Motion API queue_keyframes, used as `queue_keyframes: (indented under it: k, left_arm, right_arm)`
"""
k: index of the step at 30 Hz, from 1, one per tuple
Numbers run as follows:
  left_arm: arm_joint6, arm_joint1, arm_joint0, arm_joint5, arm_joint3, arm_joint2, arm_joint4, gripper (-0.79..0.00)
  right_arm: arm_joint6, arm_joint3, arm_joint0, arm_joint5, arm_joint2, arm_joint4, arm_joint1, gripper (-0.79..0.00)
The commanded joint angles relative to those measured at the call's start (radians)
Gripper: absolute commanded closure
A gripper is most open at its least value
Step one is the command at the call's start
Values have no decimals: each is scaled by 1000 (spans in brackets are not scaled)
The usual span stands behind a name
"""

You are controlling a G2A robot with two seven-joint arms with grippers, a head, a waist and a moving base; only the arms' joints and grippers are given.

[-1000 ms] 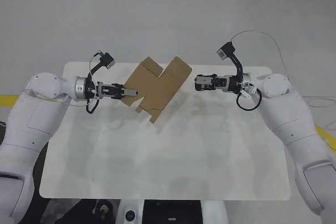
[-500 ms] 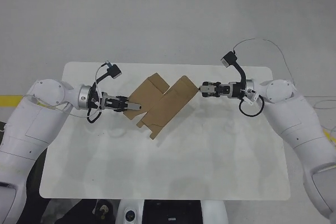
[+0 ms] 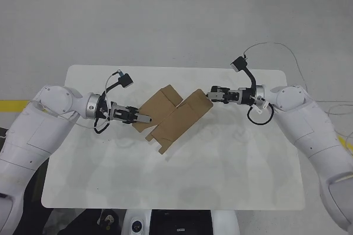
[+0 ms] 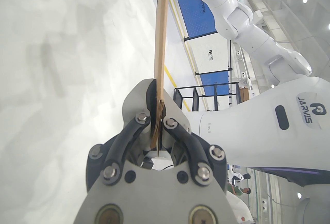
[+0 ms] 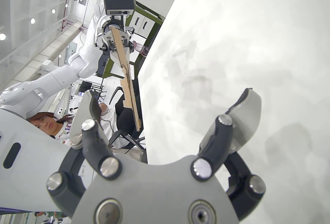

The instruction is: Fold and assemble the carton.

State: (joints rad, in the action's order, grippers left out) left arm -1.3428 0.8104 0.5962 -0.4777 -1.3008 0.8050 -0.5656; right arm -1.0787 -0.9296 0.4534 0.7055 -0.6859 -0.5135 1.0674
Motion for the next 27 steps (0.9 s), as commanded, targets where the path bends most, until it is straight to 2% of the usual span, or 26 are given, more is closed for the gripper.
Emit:
queue_keyframes:
  k: [1, 14, 27]
  left_arm:
    - [1, -2, -3, -1, -3, -12, -9, 0]
    - [7, -10, -19, -7, -15, -79, -43, 0]
    - [27, -12, -45, -27, 16, -123, -56, 0]
  right_arm:
    - [-22, -8, 6, -1, -8, -6, -2, -785]
    - [-80, -96, 27, -44, 24, -79, 2, -785]
    - [-127, -164, 31, -91, 67, -134, -10, -785]
